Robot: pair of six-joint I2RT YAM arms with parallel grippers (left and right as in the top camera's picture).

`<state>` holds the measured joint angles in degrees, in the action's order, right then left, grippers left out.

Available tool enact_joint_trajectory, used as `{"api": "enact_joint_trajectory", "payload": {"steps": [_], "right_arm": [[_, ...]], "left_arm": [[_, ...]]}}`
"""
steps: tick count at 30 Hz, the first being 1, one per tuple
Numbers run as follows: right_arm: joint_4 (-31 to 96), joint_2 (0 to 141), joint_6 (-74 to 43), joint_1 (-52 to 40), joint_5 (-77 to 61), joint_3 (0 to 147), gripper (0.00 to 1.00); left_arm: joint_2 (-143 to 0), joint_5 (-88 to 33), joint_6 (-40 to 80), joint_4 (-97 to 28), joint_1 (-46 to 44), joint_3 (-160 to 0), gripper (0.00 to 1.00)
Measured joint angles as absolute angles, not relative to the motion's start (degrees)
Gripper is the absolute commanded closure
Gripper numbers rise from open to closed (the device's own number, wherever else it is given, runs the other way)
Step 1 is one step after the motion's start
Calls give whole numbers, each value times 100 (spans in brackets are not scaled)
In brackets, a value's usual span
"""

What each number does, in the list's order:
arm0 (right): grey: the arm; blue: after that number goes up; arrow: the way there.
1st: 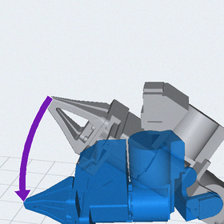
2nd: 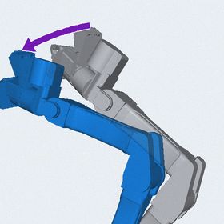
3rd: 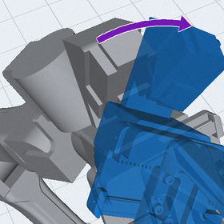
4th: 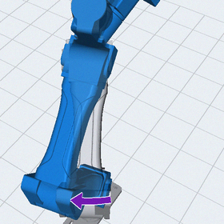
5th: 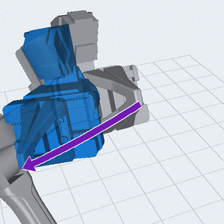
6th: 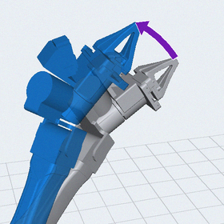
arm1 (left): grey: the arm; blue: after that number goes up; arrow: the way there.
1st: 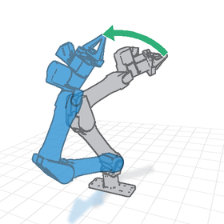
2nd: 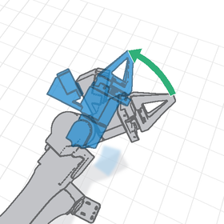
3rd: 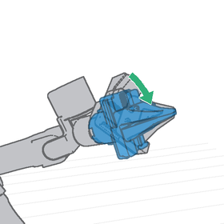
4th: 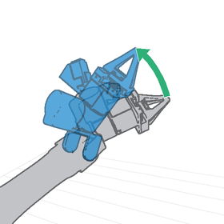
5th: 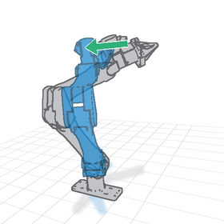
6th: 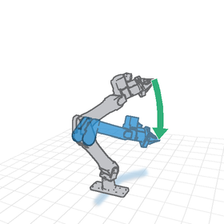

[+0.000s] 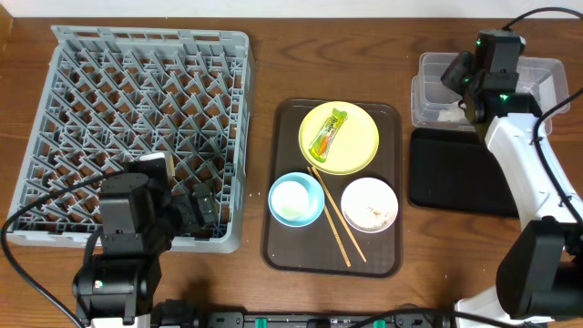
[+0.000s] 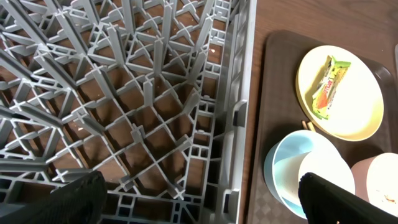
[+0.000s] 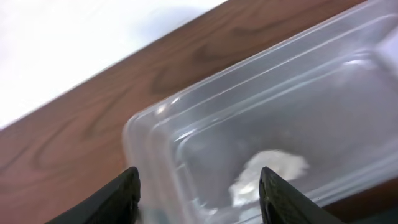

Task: Sort waste into correct bins and load items into the dishwasher
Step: 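Return the right gripper to the plate and grasp the snack wrapper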

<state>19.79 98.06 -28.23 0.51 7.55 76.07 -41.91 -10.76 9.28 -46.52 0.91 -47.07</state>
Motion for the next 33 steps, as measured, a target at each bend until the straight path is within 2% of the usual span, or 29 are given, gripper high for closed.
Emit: {"api": "enact_joint_trajectory", "payload": {"steps": [4,8,11,20,33], "right_arm": [[2311,9797,-2574,-97,-191,7607,40],[2816,9797,-2412,-799,-720,7605,34],[2934,9797,-2362,-1306,-589,7605,30],[2700,10020,-2624,-2659,279,7605,27],[2429,11303,-3765,-3148,1002,7605,28]], "left_arm": [[-4191,-1079,928,-4652,91,-4707,0],[-4191,-1076,928,-4700,91,-4707,0],[-4191,-1079,928,-4744,91,-4707,0],[-4191,-1079,928,-4748,91,-4707,0],[-4191,-1079,928,-4755,91,-4707,0]]}}
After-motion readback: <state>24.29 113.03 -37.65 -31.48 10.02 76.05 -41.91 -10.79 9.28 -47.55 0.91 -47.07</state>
